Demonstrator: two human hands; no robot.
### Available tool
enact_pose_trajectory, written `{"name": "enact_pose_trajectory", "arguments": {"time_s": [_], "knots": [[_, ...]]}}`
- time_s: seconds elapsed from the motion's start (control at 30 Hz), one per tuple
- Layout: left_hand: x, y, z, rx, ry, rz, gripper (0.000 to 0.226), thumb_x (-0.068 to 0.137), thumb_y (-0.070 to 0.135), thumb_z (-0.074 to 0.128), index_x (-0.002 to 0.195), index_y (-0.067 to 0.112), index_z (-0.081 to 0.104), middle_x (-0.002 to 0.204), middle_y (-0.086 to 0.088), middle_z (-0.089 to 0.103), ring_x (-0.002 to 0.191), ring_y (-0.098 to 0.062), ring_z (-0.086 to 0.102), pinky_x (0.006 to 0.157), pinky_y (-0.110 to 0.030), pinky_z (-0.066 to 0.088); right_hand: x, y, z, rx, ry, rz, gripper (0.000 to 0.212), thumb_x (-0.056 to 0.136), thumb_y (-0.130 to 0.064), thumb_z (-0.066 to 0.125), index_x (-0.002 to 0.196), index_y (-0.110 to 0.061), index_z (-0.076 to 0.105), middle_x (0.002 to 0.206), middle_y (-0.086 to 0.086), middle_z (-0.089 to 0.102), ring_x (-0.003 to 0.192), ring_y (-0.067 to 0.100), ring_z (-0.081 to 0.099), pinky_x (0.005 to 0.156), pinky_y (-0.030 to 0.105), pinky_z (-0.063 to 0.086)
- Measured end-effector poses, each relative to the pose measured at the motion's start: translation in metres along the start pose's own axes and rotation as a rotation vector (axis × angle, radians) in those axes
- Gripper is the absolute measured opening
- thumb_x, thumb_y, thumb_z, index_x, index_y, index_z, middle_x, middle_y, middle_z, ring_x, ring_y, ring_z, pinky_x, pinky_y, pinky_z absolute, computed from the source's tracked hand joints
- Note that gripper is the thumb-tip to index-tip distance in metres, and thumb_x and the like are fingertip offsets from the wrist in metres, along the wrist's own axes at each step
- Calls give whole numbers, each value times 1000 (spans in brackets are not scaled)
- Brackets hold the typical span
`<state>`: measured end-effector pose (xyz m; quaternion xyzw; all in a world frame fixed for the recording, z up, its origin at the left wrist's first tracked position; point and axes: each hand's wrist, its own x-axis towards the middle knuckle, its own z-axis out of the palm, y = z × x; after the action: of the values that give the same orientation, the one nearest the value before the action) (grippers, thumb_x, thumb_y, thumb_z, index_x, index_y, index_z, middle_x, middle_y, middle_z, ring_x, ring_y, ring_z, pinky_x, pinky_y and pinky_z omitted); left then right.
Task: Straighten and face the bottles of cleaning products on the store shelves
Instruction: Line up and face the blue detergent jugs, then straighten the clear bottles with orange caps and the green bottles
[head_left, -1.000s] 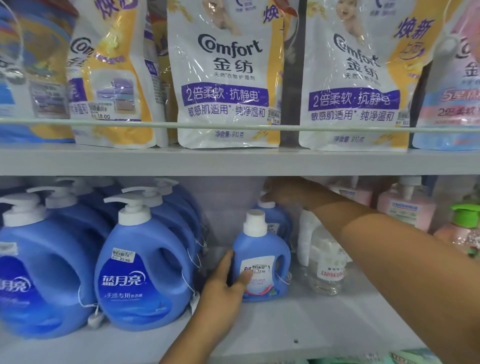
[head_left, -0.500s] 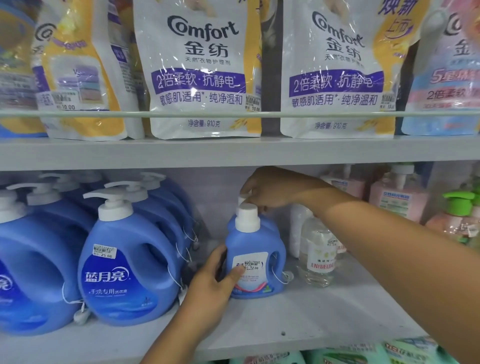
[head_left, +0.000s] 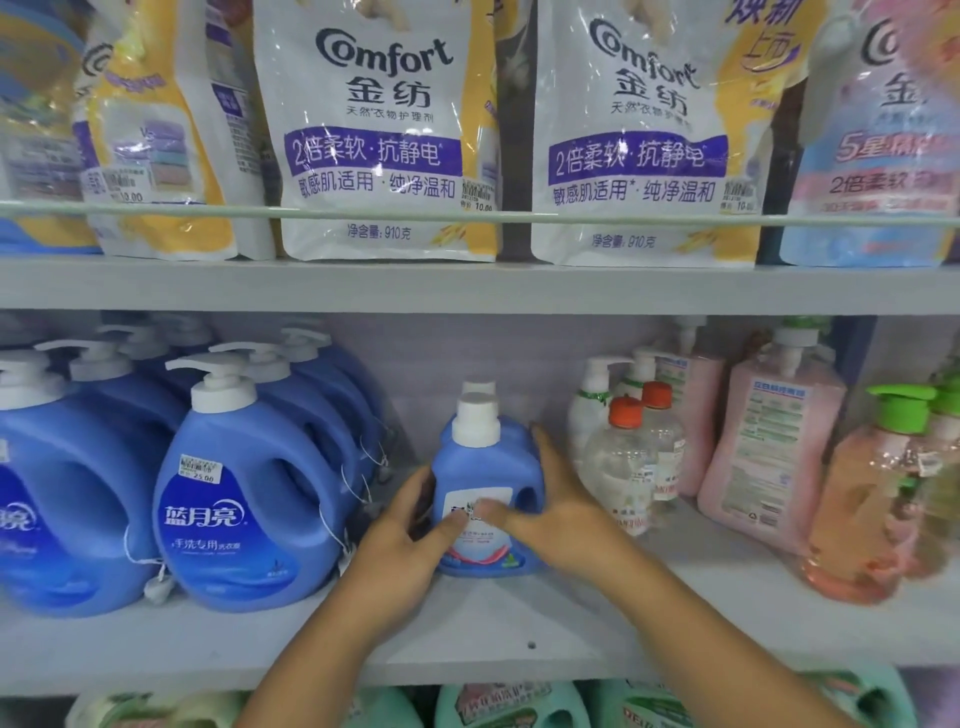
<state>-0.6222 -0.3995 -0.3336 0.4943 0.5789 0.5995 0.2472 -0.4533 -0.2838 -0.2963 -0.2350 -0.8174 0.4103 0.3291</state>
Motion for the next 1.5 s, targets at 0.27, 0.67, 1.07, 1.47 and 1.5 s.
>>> {"name": "enact_pose_trajectory", "arguments": {"time_s": [0.27, 0.67, 1.07, 1.47, 1.5], "knots": [[-1, 1, 1, 76, 45, -6, 45, 102, 19, 64, 142, 35, 56, 128, 21, 70, 118, 0, 66, 91, -15, 54, 7, 22, 8, 80, 1, -46, 85, 78, -47, 85, 146, -51, 35, 136, -21, 61, 124, 5, 61, 100, 41, 56], [-4, 5, -3, 135, 81, -39, 51, 101, 21, 66, 146, 38, 49, 132, 27, 65, 120, 9, 60, 109, -31, 50, -11, 13, 22, 106, 123, -42, 88, 82, -37, 86, 149, -51, 30, 145, -23, 51, 134, 2, 52, 108, 32, 49], [-47, 57, 108, 175, 244, 342, 32, 89, 47, 65, 119, 53, 55, 125, 28, 60, 116, 2, 61, 93, -17, 49, -47, 37, -104, 39, 621, 227, 39, 92, -25, 75, 123, -28, 53, 125, -3, 63, 104, 8, 66, 78, 11, 50], [13, 28, 183, 237, 246, 49, 62, 81, 19, 84, 123, 41, 43, 108, 14, 63, 98, -4, 65, 77, -24, 51, -25, 54, -121, -71, 288, 263, 44, 79, -23, 85, 118, -27, 65, 108, -14, 73, 88, 3, 67, 73, 15, 54], [9, 25, 179, 270, 244, 51, 64, 80, 25, 85, 120, 48, 40, 107, 17, 64, 95, 7, 63, 73, -18, 47, -33, 55, -118, -24, 313, 249, 39, 77, -19, 87, 111, -22, 70, 104, -8, 77, 89, 8, 73, 80, 29, 61]]}}
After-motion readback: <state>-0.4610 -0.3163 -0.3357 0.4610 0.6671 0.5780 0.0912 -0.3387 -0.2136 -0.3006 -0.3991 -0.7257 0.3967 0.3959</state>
